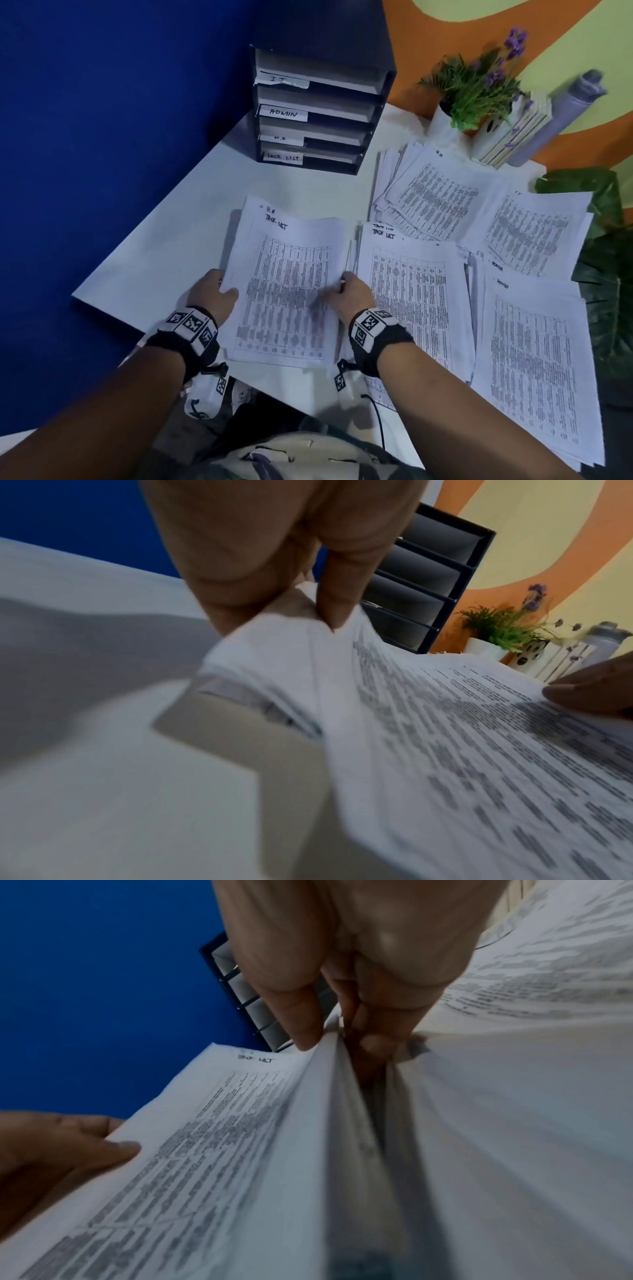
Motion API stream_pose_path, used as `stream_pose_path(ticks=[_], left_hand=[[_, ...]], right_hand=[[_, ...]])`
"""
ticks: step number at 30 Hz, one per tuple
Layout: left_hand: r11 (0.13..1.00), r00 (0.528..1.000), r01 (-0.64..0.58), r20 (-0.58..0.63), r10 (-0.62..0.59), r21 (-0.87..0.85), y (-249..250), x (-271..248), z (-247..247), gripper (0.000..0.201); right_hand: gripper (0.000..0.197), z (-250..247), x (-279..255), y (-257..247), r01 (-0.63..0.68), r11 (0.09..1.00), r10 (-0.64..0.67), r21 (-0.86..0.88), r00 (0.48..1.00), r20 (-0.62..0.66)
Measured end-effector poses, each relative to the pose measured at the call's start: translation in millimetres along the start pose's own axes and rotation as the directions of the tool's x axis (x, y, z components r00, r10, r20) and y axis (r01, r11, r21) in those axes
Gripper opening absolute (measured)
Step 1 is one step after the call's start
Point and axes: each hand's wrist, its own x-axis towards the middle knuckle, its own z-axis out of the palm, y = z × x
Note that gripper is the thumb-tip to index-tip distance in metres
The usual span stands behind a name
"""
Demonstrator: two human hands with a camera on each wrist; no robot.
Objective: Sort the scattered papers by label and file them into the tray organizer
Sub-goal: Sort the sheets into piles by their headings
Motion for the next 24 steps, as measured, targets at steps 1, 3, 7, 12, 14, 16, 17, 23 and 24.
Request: stream_pose_path(ticks=[1, 3, 7, 12, 14, 16, 17, 23, 24], left_hand=[[1.0, 1.0, -0.013, -0.008, 0.013, -0.029, -1, -3, -2, 0.043], [0.999, 1.0, -0.009, -0.007, 0.009, -0.053, -3, -5, -4, 0.048], [0.999, 0.999, 0.037, -0.021, -0.037, -0.01, -12, 1, -9, 0.045], [0.988, 0.988, 0.141, -0.078, -0.137, 0.054, -24, 10, -16, 0.055], [0.992, 0.984, 0.123, -0.13, -0.121, 0.004, -25, 9, -16, 0.053], [0.997, 0.976, 0.069, -0.206, -0.076, -0.041, -23, 8, -14, 0.065], [0.999, 0.968, 0.035, -0.248, -0.033, 0.005, -19, 5, -14, 0.067], [0.991, 0.993, -0.113, -0.028, 0.111, -0.078, 13, -3, -4, 0.04], [0.993, 0.995, -0.095, 0.022, 0.097, -0.077, 14, -2, -2, 0.042]], right_hand=[[0.023, 0, -1, -2, -0.007, 1.0, 0.007, 0.028, 1.0, -0.001], [0.024, 2, -3, -4, -0.007, 0.996, 0.008, 0.086, 1.0, -0.009], [0.011, 4, 1, -4, -0.038, 0.994, 0.044, 0.102, 0.997, -0.059], [0.011, 3, 7, 3, -0.132, 0.975, 0.146, 0.177, 0.987, -0.067], [0.02, 0, 8, 6, -0.172, 0.952, 0.197, 0.252, 0.977, -0.077], [0.029, -5, 10, 7, -0.202, 0.926, 0.24, 0.318, 0.967, -0.085], [0.031, -8, 11, 7, -0.21, 0.92, 0.252, 0.33, 0.964, -0.088], [0.045, -17, 11, 10, -0.232, 0.877, 0.278, 0.421, 0.959, -0.051], [0.046, -18, 10, 10, -0.225, 0.876, 0.272, 0.427, 0.961, -0.051]])
